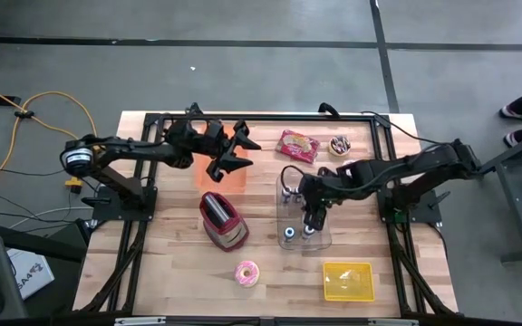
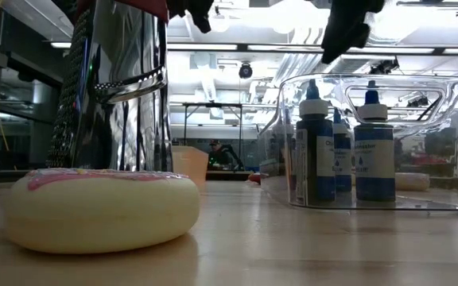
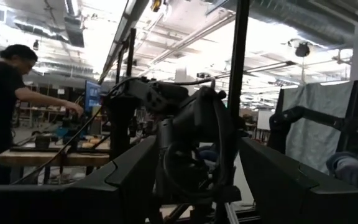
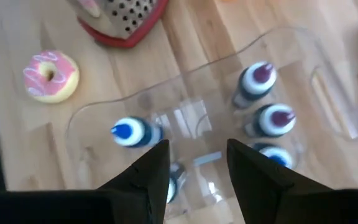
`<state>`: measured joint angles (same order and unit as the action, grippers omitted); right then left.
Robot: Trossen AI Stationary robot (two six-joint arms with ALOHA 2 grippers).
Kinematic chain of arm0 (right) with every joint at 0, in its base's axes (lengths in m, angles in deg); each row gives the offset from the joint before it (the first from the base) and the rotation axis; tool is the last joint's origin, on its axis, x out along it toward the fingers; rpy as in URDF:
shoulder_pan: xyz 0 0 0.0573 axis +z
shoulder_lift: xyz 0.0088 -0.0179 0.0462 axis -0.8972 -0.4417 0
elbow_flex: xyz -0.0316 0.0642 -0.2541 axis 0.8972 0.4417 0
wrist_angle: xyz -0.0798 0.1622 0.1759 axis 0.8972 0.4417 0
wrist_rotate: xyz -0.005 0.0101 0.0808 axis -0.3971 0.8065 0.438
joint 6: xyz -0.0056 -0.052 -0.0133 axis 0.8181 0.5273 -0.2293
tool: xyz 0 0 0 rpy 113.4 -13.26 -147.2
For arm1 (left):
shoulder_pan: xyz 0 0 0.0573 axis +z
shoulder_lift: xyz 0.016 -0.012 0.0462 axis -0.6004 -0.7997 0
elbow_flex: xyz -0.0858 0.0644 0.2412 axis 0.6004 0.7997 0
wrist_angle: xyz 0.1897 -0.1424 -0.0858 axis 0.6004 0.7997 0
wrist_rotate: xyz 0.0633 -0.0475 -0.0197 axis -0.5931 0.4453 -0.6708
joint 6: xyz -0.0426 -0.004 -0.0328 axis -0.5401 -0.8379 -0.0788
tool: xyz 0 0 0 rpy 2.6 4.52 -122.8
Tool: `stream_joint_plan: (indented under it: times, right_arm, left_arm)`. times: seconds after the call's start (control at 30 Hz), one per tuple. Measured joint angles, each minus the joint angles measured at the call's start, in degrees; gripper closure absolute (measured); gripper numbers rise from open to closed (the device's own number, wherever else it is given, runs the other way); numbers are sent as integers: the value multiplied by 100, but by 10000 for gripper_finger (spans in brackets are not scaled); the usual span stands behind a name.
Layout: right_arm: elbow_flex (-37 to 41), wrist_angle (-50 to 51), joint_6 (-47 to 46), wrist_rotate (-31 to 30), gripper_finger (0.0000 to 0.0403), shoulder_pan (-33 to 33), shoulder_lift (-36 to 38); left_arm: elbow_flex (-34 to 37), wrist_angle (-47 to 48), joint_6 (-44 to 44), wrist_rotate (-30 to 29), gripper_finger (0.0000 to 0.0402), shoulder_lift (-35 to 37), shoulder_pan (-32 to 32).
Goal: Pick & Place Food Item
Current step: Put the red popcorn pack into the orange bin
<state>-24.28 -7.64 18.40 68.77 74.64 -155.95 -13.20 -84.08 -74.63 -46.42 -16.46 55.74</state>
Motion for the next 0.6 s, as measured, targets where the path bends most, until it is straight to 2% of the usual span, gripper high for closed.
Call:
stream_joint_plan:
  times: [0.33,0.6]
  right_arm:
    - [2,-330,587,-2,257,-686,-2]
    - [2,-332,1005,-274,257,-1523,-2]
  left_arm:
    - [0,912,-17,60,179,427,501]
    - [0,2142,25,199,179,721,1311]
